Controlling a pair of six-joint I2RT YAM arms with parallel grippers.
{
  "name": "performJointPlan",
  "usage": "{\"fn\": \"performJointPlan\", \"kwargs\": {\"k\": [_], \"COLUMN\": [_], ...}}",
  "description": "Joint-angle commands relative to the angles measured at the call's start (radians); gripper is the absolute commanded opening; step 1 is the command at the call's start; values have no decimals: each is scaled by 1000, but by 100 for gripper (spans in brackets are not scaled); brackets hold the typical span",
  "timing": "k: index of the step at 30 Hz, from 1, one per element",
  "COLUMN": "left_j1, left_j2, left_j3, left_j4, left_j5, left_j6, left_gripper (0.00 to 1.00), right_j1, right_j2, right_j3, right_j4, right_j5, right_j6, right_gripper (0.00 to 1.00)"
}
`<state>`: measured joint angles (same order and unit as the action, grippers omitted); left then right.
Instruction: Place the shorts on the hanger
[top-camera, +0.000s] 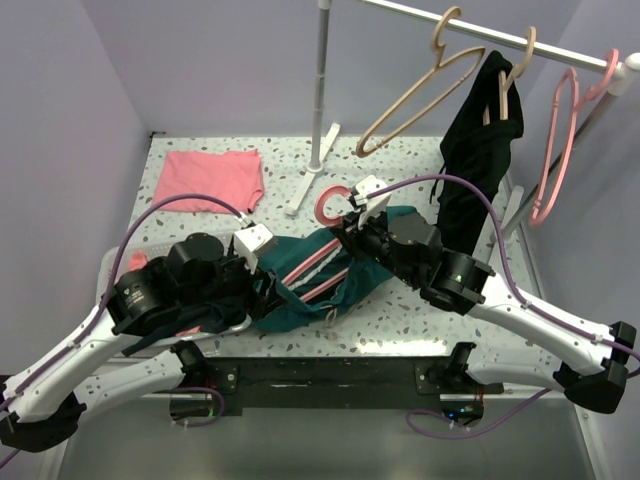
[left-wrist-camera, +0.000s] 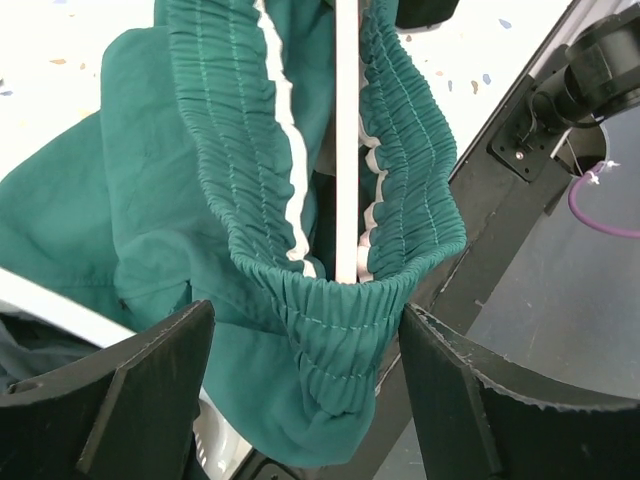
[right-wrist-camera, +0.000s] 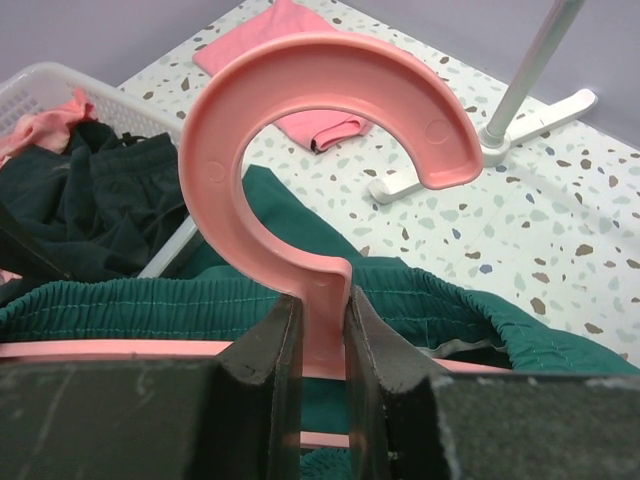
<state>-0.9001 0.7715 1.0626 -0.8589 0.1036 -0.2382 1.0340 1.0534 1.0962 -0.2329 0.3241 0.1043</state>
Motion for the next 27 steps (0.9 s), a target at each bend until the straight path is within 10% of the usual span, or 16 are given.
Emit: {"fn": "performJointPlan", "kwargs": {"k": [1,14,21,27], "left_j1": [-5,-16,-17,-17], "left_j2": [9,31,9,18], "left_j3": [-18,-52,-35,-3], "left_j4": [60,121,204,215], "left_j5": [47,25,-36,-125], "left_j6": [45,50,37,33], "left_gripper": [79,75,0,0], "right_j1": [5,5,3,5], "right_j2": [-9,7,3,-15], "right_j3": [71,88,77,108], "right_j4": [49,58,55,-23], "right_j5": [29,24,24,61], "right_j6": [-6,6,15,63], "right_gripper": [0,0,0,62]}}
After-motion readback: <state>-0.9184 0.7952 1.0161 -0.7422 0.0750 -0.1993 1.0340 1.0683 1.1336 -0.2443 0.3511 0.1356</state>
